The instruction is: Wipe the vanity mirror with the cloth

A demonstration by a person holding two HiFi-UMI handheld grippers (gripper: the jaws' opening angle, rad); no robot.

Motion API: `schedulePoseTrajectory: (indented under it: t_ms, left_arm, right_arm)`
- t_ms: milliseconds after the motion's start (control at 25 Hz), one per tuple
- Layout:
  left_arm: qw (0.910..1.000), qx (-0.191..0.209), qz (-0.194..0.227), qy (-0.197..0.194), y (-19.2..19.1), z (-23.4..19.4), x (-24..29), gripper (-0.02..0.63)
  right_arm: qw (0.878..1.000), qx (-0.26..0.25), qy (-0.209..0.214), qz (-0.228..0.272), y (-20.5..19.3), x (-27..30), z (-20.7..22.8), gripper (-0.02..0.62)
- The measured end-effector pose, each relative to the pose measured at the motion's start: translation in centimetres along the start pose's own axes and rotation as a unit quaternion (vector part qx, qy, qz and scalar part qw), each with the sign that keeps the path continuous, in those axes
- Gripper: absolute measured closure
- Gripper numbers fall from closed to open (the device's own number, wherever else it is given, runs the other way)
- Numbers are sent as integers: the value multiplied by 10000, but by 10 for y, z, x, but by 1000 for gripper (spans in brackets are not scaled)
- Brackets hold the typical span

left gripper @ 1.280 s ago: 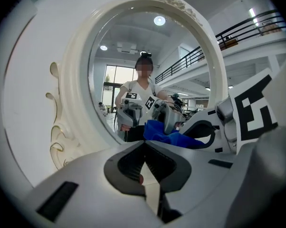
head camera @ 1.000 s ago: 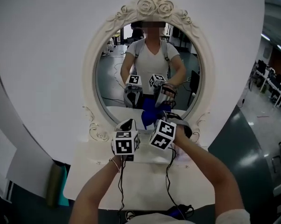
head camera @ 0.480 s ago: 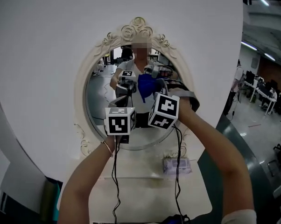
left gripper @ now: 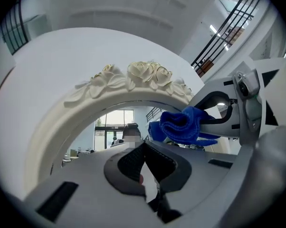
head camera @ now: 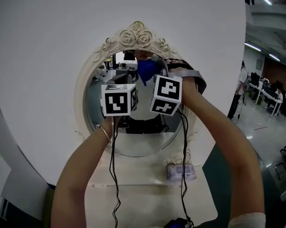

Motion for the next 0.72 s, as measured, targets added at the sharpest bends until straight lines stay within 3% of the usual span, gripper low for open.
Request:
schedulePoseTrajectory:
  t_ms: [320, 720]
  left_arm:
    - [9999, -59, -115, -50, -16, 4, -3, 601]
    - [9979, -75, -625, -147, -88, 14, -15, 601]
  right_arm:
    - [10000, -48, 31, -16, -2, -2, -11, 532]
    - [9992, 109, 329, -191, -25, -6, -63, 532]
Point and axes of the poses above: the fingertips, and each gripper's own axes: x forward along the fingers, z to its right, y out of its top, the point moved 4 cm from there along -x, backward along the fingers, and after that the axes turned 3 degrees about -x, right-handed, at the moved point
